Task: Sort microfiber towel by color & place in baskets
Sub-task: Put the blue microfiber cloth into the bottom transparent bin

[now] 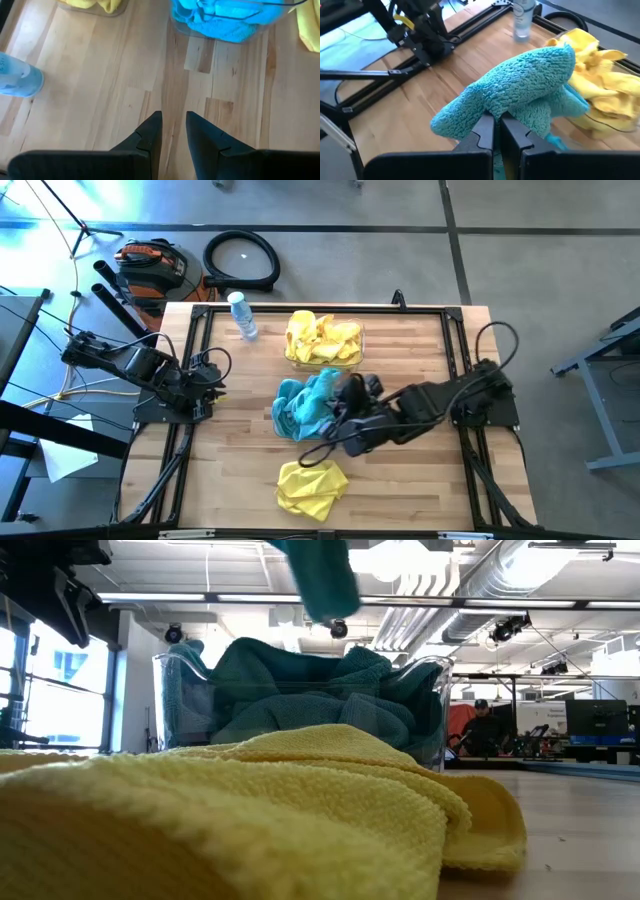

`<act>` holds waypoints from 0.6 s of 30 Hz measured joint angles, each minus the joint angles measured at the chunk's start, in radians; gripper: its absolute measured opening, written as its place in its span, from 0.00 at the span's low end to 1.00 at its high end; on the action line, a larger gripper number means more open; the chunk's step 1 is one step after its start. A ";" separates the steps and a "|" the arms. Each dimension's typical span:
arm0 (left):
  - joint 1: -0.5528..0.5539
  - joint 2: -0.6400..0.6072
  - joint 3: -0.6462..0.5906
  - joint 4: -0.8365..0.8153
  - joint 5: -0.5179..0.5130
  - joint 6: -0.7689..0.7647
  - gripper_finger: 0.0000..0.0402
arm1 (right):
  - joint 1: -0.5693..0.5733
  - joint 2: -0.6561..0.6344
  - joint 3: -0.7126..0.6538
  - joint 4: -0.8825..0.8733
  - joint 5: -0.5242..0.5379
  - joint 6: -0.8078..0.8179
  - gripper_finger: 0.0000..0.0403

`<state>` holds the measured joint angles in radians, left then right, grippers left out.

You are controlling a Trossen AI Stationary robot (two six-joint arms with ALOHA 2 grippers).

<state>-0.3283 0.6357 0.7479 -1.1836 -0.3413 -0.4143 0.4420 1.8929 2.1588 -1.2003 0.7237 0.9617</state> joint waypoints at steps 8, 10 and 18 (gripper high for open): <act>0.000 -0.002 0.000 0.001 0.000 -0.002 0.18 | -0.046 0.128 0.133 0.005 -0.224 0.152 0.00; 0.000 -0.002 0.000 0.001 0.000 -0.002 0.18 | -0.053 0.139 0.133 -0.002 -0.292 0.190 0.00; 0.000 -0.002 0.000 0.001 0.001 -0.003 0.18 | -0.124 0.168 0.134 -0.100 -0.344 0.187 0.00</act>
<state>-0.3280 0.6342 0.7483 -1.1824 -0.3405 -0.4170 0.3177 2.0605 2.2925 -1.2998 0.3794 1.1483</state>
